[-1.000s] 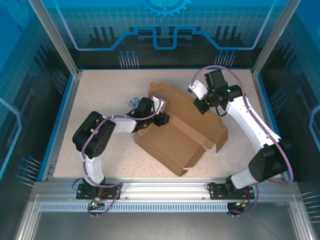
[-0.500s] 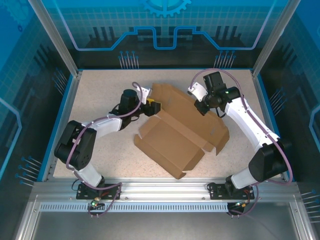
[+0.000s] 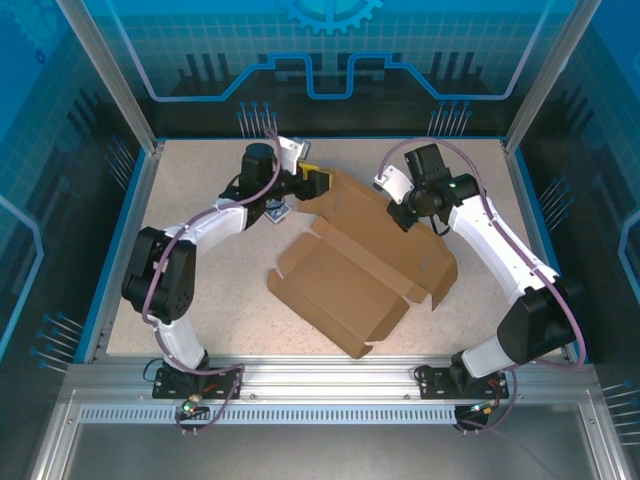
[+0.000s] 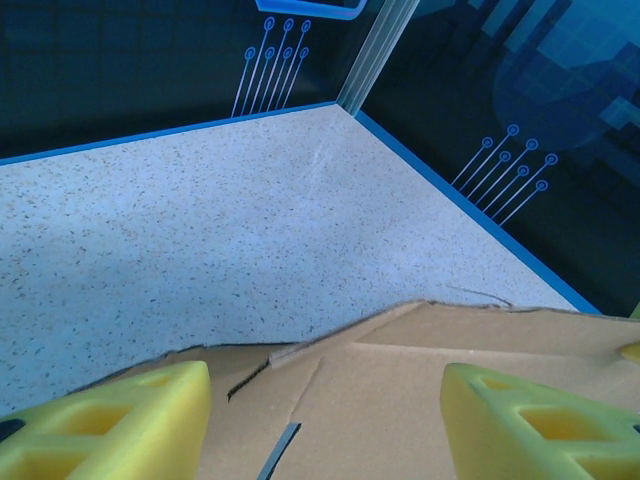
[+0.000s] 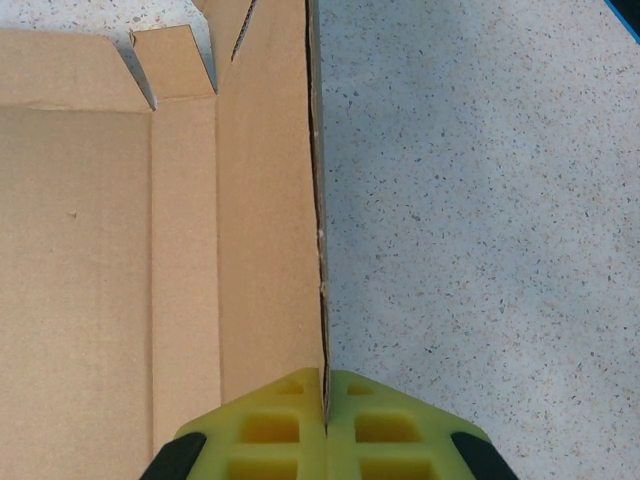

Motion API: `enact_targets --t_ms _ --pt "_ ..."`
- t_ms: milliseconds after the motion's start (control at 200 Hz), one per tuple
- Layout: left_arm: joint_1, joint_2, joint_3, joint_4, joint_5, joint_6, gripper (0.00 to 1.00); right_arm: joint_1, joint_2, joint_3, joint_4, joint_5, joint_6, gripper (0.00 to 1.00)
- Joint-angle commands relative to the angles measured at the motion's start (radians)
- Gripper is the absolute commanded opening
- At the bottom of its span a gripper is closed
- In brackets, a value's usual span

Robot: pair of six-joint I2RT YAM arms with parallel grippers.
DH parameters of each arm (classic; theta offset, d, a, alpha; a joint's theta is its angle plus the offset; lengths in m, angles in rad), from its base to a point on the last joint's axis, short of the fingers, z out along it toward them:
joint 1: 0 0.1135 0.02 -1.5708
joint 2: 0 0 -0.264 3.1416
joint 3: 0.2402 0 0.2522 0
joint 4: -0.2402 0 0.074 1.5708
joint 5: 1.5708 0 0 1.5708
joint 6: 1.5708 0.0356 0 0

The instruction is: Fold the paper box

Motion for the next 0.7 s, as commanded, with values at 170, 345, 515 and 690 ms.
enact_targets --t_ms 170,345,515,690 --pt "0.008 0.031 0.063 -0.034 0.151 -0.017 0.58 0.017 -0.02 0.014 0.005 0.012 -0.001 0.0" --pt "0.004 0.004 0.02 0.025 0.202 -0.049 0.54 0.019 -0.004 0.033 0.005 0.012 0.016 0.0" --pt "-0.006 0.002 0.012 0.029 0.207 -0.045 0.54 0.03 0.016 0.05 0.01 0.012 0.015 0.0" --pt "-0.02 0.019 0.005 0.048 0.208 -0.064 0.54 0.042 0.031 0.058 0.027 0.007 0.024 0.0"
